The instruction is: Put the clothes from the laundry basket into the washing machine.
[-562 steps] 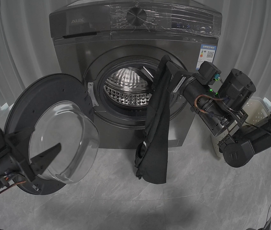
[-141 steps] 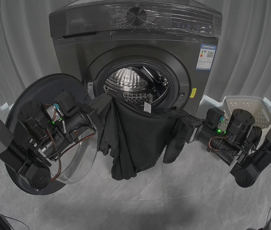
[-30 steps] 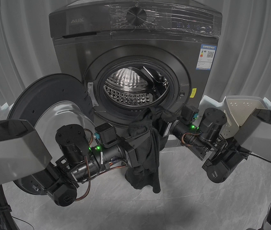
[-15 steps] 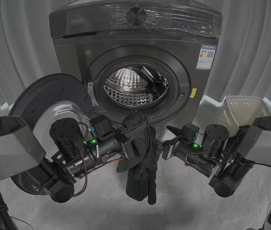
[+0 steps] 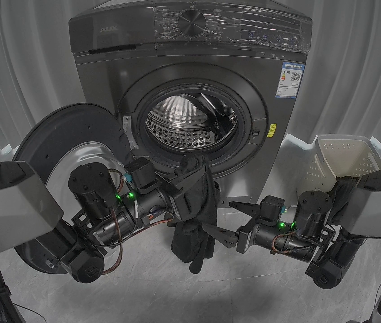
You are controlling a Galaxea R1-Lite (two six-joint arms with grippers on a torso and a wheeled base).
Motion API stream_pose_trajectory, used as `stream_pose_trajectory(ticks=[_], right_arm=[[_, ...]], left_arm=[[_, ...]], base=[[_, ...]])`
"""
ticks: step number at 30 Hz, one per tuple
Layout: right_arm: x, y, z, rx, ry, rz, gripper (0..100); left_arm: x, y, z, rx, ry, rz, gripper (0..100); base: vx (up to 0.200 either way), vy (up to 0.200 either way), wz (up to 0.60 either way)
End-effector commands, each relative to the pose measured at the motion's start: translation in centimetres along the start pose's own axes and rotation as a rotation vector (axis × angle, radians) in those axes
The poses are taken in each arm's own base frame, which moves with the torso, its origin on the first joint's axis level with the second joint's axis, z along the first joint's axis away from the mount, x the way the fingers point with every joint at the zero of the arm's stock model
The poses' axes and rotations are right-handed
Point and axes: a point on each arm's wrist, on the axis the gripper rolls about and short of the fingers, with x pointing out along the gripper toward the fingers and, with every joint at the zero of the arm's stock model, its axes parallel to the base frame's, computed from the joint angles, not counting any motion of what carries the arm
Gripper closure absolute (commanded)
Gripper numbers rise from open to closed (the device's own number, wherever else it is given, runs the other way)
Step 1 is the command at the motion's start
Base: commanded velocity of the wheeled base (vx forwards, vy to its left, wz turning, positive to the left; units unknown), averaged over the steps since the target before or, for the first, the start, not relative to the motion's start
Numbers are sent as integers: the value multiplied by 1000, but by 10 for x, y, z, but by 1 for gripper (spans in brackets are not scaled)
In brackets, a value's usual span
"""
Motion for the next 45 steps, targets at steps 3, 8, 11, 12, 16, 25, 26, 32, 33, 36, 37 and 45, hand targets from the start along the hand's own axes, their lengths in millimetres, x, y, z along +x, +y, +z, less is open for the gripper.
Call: stream_pose_trajectory(ticks=[3, 8, 11, 12, 16, 25, 26, 32, 33, 36, 37, 45], right_arm=[[25, -12, -7, -6, -27, -59, 0], [35, -17, -12, -7, -29, -71, 0], [44, -16, -23, -5, -13, -61, 0], [47, -17, -25, -5, -13, -61, 0], [58, -12, -33, -6, -13, -44, 0], [45, 4, -12, -9, -53, -29, 100], [42, 7, -8, -10, -60, -21, 100], [21, 27, 15, -16, -92, 18, 100], [18, 30, 17, -18, -96, 26, 100], [11, 39, 26, -22, -114, 46, 100], [9, 40, 30, -24, -126, 48, 100], [6, 36, 40, -32, -160, 34, 100]], left_arm=[[0, -1, 1, 1, -3, -2, 100], [1, -1, 2, 3, -8, -5, 100], [1, -2, 6, 1, -21, -8, 100], [2, -3, 6, 1, -22, -10, 100], [2, -5, 11, 2, -38, -17, 100], [3, 1, 6, 2, -24, 11, 100], [3, 2, 3, -2, -19, 26, 100], [12, 22, -23, -9, 19, 133, 100], [13, 27, -27, -9, 24, 149, 100], [13, 41, -39, -14, 45, 184, 100], [13, 44, -42, -15, 54, 191, 100], [6, 46, -45, -29, 76, 200, 0]], base=[[0, 0, 0], [0, 0, 0], [0, 0, 0], [0, 0, 0], [0, 0, 0], [0, 0, 0], [0, 0, 0], [0, 0, 0], [0, 0, 0], [0, 0, 0], [0, 0, 0], [0, 0, 0]])
